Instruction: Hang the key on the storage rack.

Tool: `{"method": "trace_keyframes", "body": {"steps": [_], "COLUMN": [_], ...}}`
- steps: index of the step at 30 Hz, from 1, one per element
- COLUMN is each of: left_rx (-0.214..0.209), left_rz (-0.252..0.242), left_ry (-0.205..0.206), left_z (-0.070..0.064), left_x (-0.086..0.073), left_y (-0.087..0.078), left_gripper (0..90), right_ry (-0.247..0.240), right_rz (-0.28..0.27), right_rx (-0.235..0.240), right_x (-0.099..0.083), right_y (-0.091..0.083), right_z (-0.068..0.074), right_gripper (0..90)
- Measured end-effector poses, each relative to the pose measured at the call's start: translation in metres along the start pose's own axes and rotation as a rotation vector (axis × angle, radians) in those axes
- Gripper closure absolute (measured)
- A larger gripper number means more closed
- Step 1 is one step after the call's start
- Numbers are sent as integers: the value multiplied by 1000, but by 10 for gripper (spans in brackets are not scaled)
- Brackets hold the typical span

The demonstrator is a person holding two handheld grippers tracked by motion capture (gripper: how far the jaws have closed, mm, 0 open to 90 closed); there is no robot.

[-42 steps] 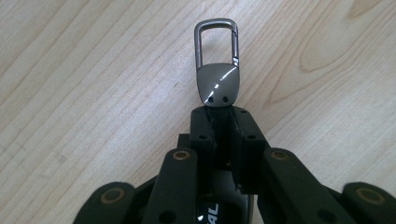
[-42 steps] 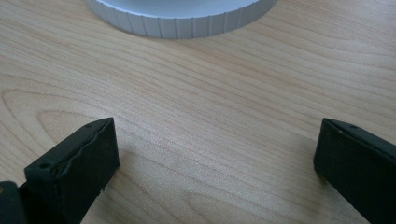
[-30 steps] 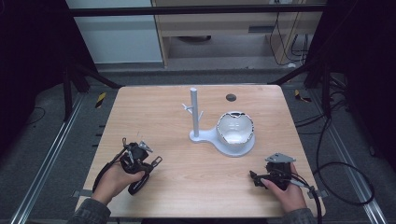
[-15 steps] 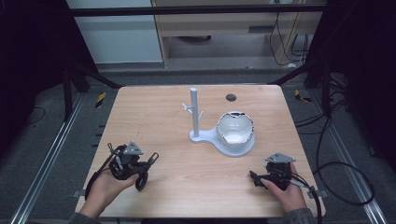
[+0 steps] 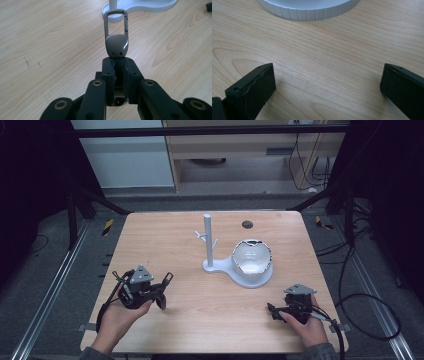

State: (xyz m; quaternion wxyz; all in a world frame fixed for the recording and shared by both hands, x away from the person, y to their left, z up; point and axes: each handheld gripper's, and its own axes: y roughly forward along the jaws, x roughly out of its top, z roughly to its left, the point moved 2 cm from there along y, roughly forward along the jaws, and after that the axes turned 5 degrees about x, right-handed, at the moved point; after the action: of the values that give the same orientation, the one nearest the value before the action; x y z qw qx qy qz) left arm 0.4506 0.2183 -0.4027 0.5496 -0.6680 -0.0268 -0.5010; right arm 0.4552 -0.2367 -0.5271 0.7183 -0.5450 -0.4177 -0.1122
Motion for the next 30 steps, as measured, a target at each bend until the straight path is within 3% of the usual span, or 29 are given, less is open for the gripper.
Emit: {"method": "trace_keyframes", "body": {"steps": [14,30], "left_rx": [9,5], "left_rz": [-69,-108], "left_ry": [7,30], "left_z": [-9,-22], "left_x": [15,36], "left_y": [-2,-2], "left_gripper": [805,805], "right_ry": [0,-1], "right_rz": [0,0], "right_rx": [0,1], "right_x": [0,0], "right_y": [0,0], "right_z": [0,0], "right_gripper": [4,4]}}
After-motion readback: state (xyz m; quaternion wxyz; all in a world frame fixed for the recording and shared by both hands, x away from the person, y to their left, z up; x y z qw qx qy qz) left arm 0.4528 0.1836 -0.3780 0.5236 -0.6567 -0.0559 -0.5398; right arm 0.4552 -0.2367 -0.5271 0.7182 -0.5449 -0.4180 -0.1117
